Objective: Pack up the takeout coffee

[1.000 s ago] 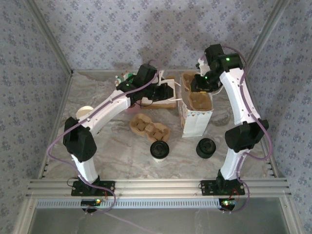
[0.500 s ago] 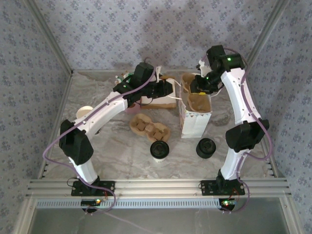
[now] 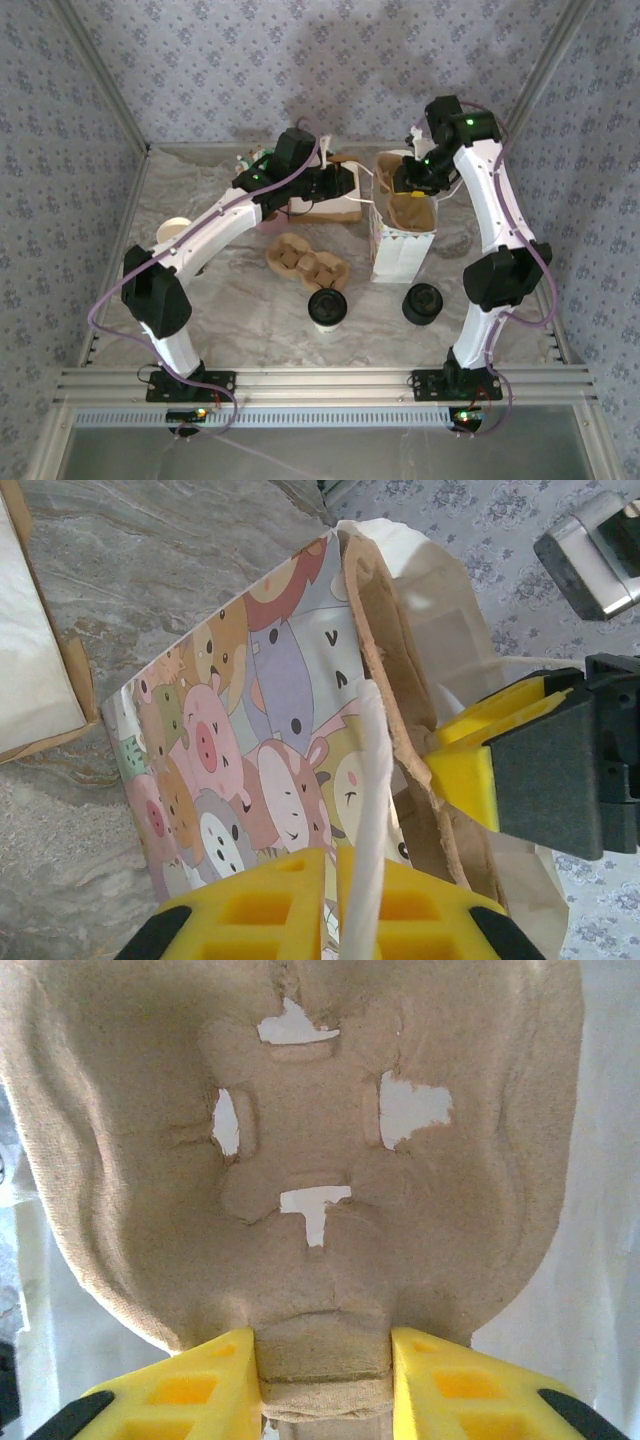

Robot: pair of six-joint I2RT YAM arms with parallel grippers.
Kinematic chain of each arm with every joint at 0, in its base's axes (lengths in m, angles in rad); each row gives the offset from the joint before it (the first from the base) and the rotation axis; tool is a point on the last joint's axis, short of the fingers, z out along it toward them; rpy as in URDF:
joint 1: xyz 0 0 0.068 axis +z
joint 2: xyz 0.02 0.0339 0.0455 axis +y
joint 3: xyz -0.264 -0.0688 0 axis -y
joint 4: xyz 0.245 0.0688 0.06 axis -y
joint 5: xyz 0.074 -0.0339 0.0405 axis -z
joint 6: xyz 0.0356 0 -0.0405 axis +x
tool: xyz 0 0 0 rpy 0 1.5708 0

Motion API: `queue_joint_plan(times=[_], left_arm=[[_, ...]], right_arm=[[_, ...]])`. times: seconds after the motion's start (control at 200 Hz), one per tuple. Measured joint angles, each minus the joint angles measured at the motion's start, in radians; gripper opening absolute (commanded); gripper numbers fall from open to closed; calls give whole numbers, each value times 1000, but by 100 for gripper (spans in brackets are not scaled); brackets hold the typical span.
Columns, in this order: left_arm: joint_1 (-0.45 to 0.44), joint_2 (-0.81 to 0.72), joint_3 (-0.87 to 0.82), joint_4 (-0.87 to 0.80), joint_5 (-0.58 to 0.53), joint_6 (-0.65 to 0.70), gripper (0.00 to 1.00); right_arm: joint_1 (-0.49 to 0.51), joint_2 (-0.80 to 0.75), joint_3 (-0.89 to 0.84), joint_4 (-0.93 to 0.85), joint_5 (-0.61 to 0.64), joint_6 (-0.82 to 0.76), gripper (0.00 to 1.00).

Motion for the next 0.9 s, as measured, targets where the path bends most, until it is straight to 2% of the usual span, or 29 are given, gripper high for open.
queue_joint_plan(times=[0.61,0.899], left_arm=[[-15,-4,-34,16,-3,-15,13],[-18,-21,-65,19,-23,-26,15]], right_arm=[[144,105,117,-107,305,30,35],[158,107,116,-130,362,37,35]])
